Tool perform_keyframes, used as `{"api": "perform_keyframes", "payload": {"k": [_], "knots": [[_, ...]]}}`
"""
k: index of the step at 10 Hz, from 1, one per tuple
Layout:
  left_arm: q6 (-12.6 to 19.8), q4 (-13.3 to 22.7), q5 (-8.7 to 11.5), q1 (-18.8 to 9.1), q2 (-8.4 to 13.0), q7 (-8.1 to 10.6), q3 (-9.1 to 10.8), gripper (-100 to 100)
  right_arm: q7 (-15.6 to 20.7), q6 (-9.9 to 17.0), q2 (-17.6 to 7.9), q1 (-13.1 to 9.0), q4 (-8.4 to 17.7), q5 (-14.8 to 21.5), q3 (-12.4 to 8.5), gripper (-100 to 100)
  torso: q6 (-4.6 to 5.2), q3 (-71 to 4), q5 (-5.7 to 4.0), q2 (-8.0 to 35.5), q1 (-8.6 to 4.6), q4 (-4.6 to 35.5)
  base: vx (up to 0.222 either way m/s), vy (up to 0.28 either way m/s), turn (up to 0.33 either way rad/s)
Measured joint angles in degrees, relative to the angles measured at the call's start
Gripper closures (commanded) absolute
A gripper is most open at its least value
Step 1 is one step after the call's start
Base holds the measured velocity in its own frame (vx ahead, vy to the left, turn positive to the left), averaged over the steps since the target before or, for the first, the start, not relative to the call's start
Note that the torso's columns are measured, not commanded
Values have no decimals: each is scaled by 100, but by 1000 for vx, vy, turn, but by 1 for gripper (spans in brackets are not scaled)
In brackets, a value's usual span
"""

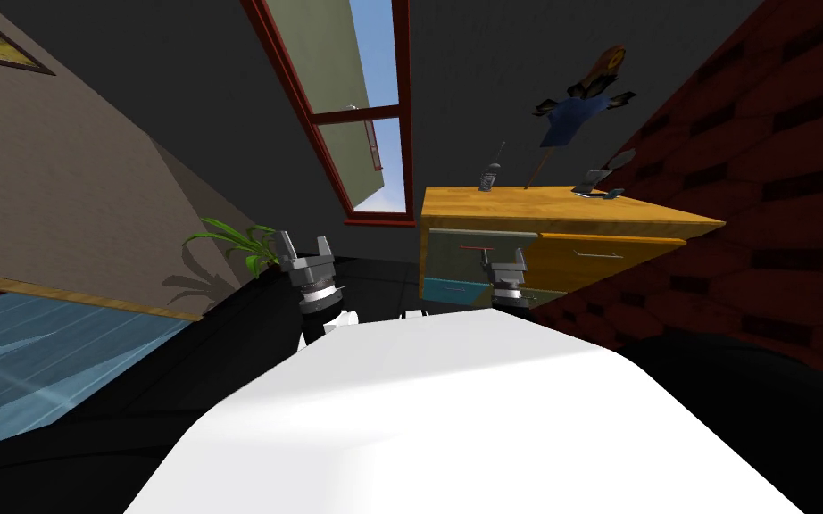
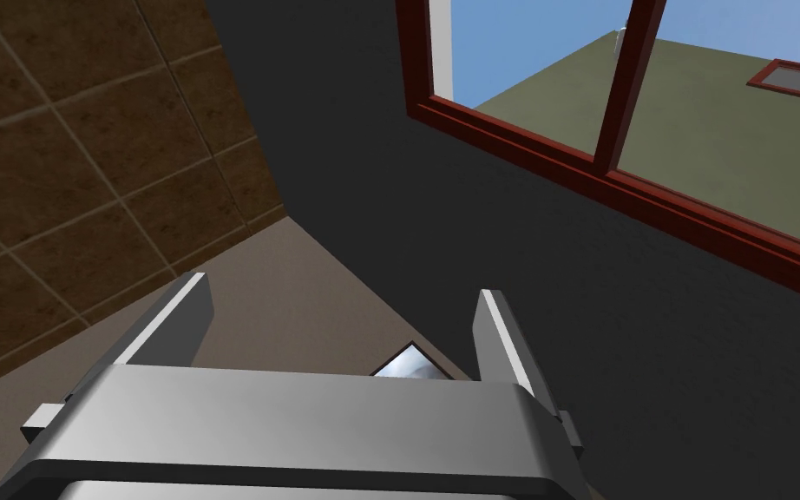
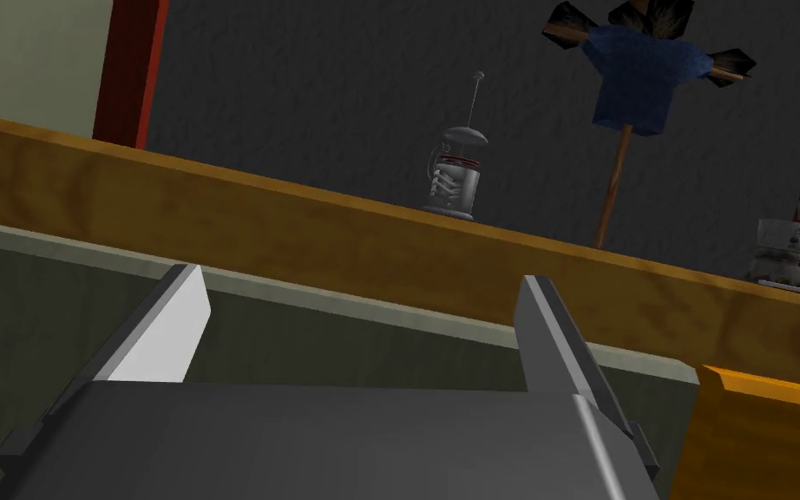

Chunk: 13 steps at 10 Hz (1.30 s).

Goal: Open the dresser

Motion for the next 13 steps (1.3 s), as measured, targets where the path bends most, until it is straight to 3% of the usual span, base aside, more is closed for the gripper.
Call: {"api": "perform_keyframes", "payload": {"k": [13], "knots": [[0,0,0,0,0,0,0,0,-1870,-222,108,302,242,-565,-49,-100,-3,-1,0,-2,2,0,14,1,81]]}}
